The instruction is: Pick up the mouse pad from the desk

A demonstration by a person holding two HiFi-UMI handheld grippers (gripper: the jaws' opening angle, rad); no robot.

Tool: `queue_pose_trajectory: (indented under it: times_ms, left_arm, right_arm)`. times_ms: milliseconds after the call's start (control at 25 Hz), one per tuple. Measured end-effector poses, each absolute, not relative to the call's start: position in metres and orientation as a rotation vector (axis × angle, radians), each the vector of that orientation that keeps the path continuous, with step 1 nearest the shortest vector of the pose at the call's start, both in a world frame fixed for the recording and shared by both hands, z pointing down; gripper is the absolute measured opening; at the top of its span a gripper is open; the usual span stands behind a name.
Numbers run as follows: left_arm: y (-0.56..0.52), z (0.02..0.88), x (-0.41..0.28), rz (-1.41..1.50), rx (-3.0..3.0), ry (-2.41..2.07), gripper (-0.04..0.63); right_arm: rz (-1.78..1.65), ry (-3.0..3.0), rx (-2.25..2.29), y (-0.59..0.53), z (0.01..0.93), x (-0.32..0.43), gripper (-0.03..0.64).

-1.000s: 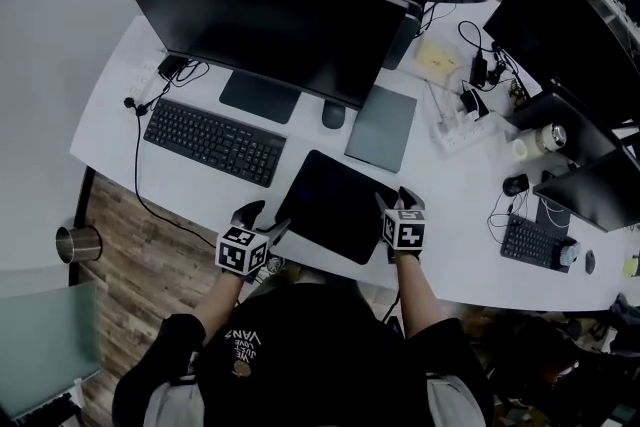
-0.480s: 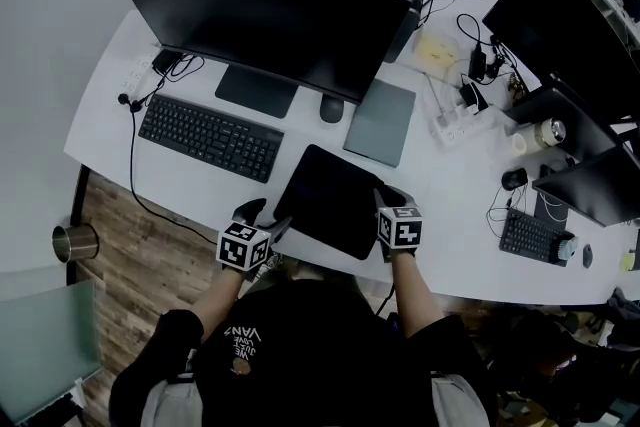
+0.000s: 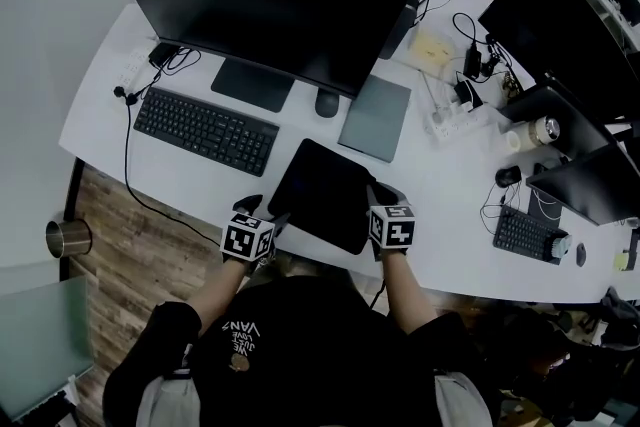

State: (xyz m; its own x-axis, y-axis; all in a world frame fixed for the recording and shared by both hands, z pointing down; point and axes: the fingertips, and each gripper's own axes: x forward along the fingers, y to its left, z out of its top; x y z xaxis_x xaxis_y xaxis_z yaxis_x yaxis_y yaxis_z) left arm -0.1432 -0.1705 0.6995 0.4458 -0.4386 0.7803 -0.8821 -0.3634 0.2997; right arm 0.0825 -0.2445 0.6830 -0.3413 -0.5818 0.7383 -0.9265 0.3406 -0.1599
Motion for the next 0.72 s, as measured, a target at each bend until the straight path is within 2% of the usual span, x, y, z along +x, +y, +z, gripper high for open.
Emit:
queue_pose_trajectory:
  times_ms: [480, 520, 600, 720]
  left_arm:
    - [-0.175, 0.701, -0.119, 0.760, 1.945, -1.126, 0.303]
    - [-0.176, 0.701, -0.119, 0.744, 1.931, -1.127, 0.291]
    - [-0.176, 0.701, -0.118, 0.703, 1.902, -1.121, 0.203]
    - [-0.174, 0.700, -0.116, 0.652, 1.880, -1.121, 0.164]
  right_arm:
    - [0.774, -2.052, 1.332, -0.240, 0.673, 0.080, 0.043]
    - [0.770, -2.053, 1.332, -0.240, 0.673, 0.079, 0.043]
    - [0.761, -2.057, 1.334, -0.239, 0.671, 0.078, 0.043]
    - [0.752, -2.064, 1.341, -0.238, 0.666, 0.076, 0.043]
